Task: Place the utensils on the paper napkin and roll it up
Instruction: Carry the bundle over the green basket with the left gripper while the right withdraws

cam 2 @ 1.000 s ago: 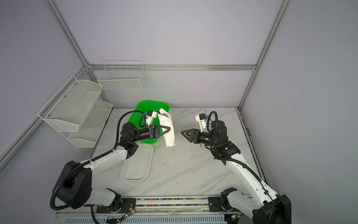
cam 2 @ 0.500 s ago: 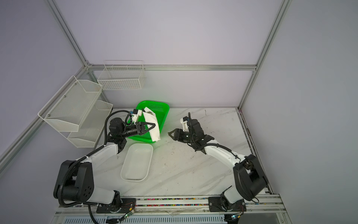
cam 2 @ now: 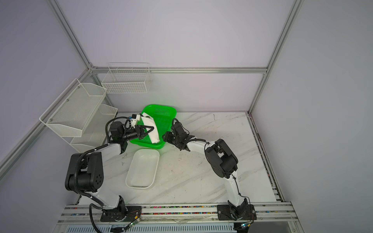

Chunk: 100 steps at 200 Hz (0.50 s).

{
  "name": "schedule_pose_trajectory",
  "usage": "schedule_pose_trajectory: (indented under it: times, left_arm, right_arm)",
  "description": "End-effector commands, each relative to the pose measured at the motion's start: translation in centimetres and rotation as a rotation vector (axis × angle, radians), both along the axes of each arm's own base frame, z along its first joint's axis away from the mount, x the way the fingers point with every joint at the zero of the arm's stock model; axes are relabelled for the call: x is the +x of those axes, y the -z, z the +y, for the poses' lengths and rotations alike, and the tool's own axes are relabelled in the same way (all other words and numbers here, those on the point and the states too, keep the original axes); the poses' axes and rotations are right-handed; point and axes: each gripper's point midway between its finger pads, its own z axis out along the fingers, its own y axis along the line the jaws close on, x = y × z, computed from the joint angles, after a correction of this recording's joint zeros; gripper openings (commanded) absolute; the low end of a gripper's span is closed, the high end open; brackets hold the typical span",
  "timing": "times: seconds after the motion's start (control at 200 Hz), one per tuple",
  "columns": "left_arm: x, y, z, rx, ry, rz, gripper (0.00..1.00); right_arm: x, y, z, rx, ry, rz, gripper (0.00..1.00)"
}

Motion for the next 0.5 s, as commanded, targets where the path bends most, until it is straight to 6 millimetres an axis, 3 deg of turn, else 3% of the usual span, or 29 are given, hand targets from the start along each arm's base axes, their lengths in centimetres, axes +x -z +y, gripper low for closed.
schedule_pose_trajectory:
  times: [0.0, 0.155, 0.31, 0.495]
  left_arm:
    - [1.4, -3.4, 0.3, 0.043, 0.014, -0.147, 0.05]
    - [2.3, -1.8, 0.7, 0.12, -0.01, -0.109, 0.05]
    - [2.7, -0.6, 0.3, 0.149, -0.003, -0.078, 0.05]
    - [2.9, 0.6, -1.8, 0.208, 0.046, -0.051, 0.05]
  right_arm:
    - [1.2, 1.5, -0.6, -0.077, 0.069, 0.041, 0.58]
    - [0.9, 2.8, -2.7, -0.185, 0.123, 0.068, 0.55]
    - [0.4, 1.9, -5.9, -0.255, 0.17, 0.03, 0.53]
    - [0.2, 0.6, -10.1, -0.312, 0.217, 0.01, 0.5]
